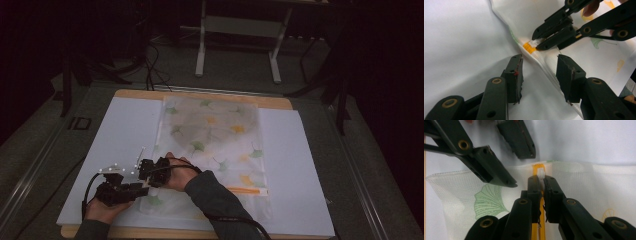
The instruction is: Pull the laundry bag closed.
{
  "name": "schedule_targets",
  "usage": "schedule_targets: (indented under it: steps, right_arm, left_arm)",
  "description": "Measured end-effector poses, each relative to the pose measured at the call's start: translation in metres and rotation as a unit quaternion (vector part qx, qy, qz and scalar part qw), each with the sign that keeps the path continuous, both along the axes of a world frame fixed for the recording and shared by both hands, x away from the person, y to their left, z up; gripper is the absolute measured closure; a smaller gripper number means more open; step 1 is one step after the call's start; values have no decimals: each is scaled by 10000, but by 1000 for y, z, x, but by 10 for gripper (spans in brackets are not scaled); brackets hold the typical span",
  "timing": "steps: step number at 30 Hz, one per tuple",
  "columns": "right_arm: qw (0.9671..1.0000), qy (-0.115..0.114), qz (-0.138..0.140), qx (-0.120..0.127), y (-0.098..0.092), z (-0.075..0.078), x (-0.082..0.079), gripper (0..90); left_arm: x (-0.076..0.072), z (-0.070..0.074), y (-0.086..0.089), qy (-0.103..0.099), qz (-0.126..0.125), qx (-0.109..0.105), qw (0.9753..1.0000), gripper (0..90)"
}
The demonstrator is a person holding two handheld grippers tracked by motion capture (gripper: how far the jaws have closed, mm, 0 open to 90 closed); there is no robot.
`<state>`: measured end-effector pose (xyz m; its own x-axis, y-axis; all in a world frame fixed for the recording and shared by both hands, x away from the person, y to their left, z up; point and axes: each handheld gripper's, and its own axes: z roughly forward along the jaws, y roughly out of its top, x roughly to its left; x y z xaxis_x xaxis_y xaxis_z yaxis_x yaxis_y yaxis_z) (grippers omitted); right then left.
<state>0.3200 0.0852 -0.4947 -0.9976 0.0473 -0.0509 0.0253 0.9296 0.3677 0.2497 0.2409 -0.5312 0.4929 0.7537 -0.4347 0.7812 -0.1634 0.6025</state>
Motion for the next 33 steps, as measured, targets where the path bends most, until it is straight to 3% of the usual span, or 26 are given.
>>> schedule_targets:
  steps: [17,23,27,33]
  right_arm:
    - [9999,-59,68,145,-2,7,-1,842]
    - [9998,-59,84,166,-3,8,-2,842]
    - [9998,-75,125,155,-4,8,-2,842]
    - [9996,-84,184,190,-7,8,-1,842]
  left_arm:
    - [10,-8,-5,308,-276,-411,9983,612]
    - [14,-11,-8,378,-392,-461,9975,722]
    - [15,-11,-9,383,-445,-459,9972,861]
    - [14,-10,-9,325,-449,-430,9975,886]
